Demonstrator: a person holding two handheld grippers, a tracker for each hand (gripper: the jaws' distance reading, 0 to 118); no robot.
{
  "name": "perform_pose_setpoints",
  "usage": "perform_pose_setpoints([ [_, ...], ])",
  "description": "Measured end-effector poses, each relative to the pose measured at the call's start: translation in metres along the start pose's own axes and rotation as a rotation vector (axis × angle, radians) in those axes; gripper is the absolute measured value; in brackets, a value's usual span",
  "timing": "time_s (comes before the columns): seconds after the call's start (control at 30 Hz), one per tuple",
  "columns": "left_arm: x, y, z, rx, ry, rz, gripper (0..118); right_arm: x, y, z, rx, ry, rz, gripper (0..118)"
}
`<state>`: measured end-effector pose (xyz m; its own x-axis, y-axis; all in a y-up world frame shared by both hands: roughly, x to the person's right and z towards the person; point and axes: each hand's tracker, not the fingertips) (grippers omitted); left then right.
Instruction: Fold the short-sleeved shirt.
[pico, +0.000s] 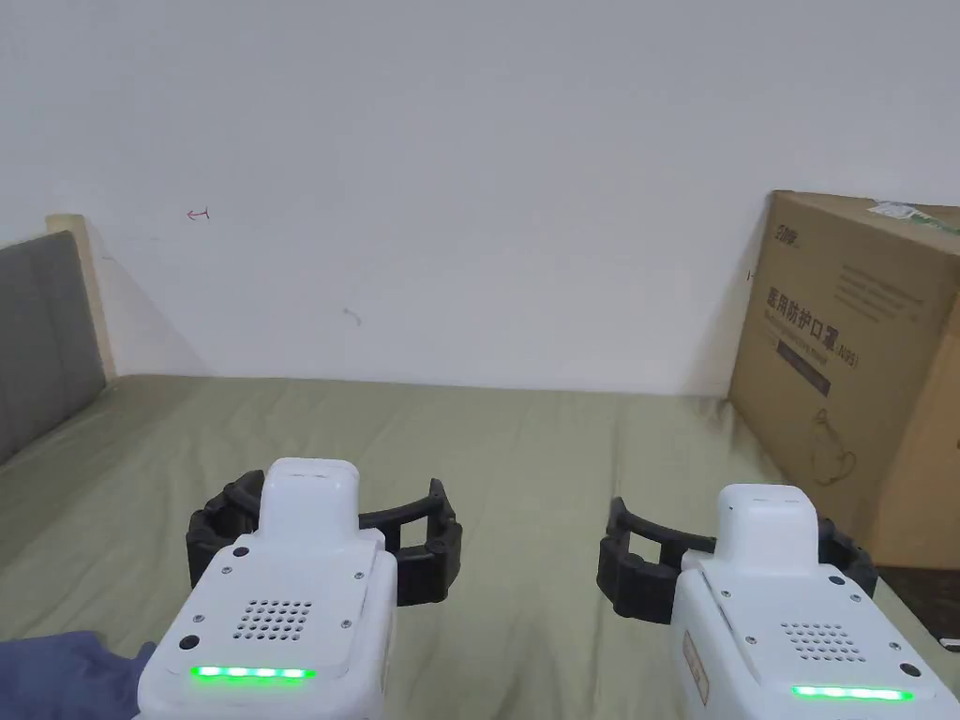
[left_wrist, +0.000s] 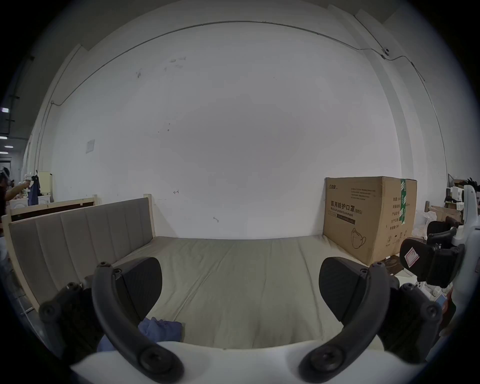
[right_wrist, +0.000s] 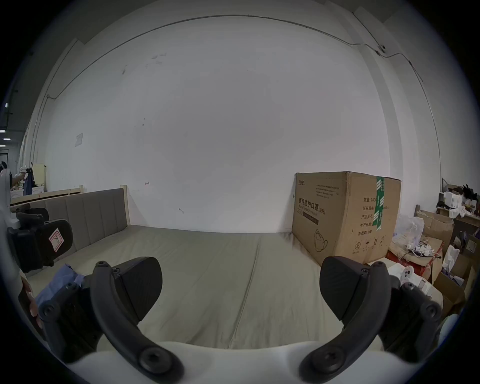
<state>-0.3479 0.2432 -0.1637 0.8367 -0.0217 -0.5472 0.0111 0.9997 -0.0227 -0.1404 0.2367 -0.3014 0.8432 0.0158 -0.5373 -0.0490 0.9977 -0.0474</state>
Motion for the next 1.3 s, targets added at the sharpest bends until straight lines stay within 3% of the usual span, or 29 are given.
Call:
perform_pose_setpoints([
  [0.33, 0.0007, -0.0003, -0.0019, -0.004, 0.0, -0.002, 118, 0.0024, -0.0022, 0.0002, 0.001, -0.014, -0.007, 118],
  [0.47, 0.0002, 0.0007, 0.0005, 0.01, 0.003, 0.012, 118, 0.0065, 0.0017, -0.003, -0.037, 0.016, -0.068, 118],
  [1.3, 0.0026, -0.0019, 0.0008, -0.036, -0.016, -0.005, 118, 0.0033, -0.003, 0.0034, -0.01, 0.006, -0.034, 118],
])
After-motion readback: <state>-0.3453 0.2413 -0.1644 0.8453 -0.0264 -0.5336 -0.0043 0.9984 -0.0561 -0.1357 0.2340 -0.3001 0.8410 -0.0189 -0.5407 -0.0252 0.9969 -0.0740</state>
